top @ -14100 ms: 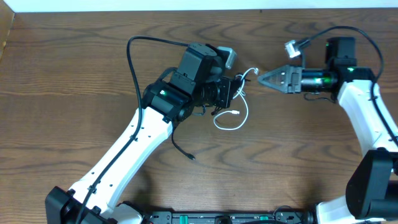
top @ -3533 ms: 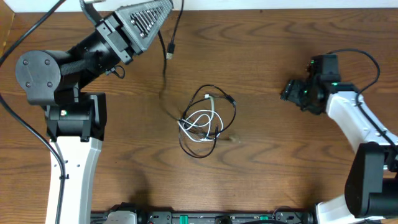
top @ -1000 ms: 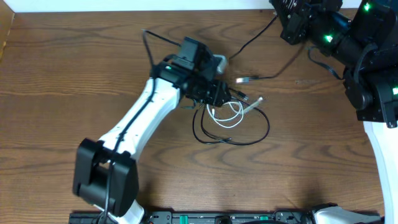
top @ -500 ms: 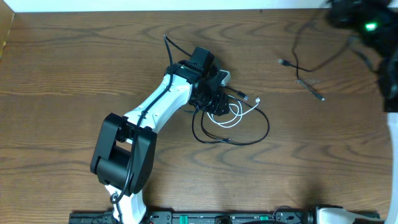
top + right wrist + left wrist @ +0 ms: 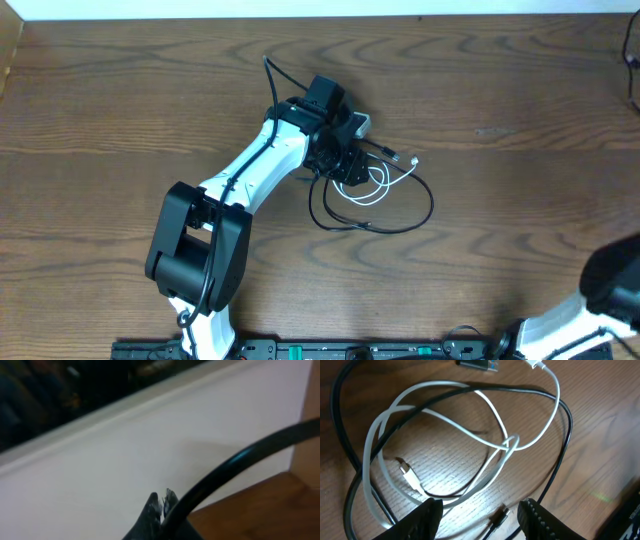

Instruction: Untangle cables

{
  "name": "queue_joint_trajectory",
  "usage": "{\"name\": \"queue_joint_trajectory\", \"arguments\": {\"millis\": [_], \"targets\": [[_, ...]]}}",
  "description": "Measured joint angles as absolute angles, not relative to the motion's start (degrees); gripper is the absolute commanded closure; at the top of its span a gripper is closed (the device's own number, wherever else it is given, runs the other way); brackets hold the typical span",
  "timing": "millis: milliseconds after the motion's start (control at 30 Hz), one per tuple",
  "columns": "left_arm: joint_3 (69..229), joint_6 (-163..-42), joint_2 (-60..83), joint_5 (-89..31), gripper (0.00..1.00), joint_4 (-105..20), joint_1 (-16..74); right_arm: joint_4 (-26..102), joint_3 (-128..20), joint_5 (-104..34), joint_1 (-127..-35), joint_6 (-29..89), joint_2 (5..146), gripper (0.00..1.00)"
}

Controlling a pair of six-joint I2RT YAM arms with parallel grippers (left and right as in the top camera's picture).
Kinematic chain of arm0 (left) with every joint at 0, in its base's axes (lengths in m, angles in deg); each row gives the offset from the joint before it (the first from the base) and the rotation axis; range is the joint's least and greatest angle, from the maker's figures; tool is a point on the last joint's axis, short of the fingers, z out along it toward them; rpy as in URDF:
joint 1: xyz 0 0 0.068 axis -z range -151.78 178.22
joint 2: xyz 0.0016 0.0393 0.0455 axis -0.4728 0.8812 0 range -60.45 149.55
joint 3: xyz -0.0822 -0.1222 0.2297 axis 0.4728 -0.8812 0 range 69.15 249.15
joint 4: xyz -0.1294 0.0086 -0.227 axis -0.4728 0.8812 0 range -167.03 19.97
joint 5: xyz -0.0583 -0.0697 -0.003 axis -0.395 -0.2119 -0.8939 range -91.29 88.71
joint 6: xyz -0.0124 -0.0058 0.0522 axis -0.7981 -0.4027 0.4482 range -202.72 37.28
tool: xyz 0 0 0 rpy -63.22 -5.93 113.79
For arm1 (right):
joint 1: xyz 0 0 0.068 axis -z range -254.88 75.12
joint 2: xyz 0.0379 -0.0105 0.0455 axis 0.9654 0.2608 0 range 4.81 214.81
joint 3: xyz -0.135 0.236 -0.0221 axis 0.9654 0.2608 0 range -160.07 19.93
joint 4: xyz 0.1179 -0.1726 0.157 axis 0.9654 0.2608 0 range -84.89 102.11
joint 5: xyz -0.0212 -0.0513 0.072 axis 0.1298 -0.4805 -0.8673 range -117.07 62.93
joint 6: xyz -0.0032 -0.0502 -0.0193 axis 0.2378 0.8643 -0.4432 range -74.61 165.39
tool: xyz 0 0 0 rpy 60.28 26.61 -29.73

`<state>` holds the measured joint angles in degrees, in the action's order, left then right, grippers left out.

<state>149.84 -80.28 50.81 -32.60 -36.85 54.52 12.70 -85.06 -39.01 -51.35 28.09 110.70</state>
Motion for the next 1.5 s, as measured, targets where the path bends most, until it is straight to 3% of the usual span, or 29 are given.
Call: {"name": "queue_joint_trajectory", "arguments": {"millis": [100, 167, 267, 300, 333, 733, 1067, 1267, 1500], "targets": [[149.84, -80.28, 50.81, -32.6, 0.47, -36.91, 54.54, 8.64, -85.14, -35.82, -51.16, 30.04, 118.46, 0.98], [149.84, -80.28, 50.81, -32.6, 0.47, -36.98, 54.52, 8.07, -85.14, -34.68, -51.11, 30.78, 123.35, 0.86], [149.84, -80.28, 50.81, -32.6, 0.46, -36.93, 54.54, 10.08, -85.12, -33.68, -51.11, 31.44, 129.89, 0.25], [149.84, -80.28, 50.81, -32.6, 0.46, -36.93, 54.54, 11.74, -85.12, -33.59, -51.11, 31.35, 132.03, 0.09], [149.84, -80.28, 50.81, -32.58, 0.46, -36.93, 54.52, 13.64, -85.1, -33.41, -51.11, 31.33, 133.58, 0.01], [149.84, -80.28, 50.81, -32.58, 0.46, -36.95, 54.52, 36.37, -85.1, -33.11, -51.11, 28.46, 132.23, 0.01], [151.61, -80.28, 42.51, -32.45, 0.46, -36.89, 54.52, 44.37, -85.23, -30.29, -51.11, 27.81, 106.04, 0.01], [152.79, -80.85, 29.83, -32.45, 0.45, -36.25, 54.52, 54.1, -85.56, -43.27, -51.11, 28.33, 95.53, 0.01], [152.55, -82.75, 25.04, -32.42, 0.46, -28.39, 54.7, 66.12, -85.62, -52.56, -51.11, 29.36, 94.85, 0.01]]}}
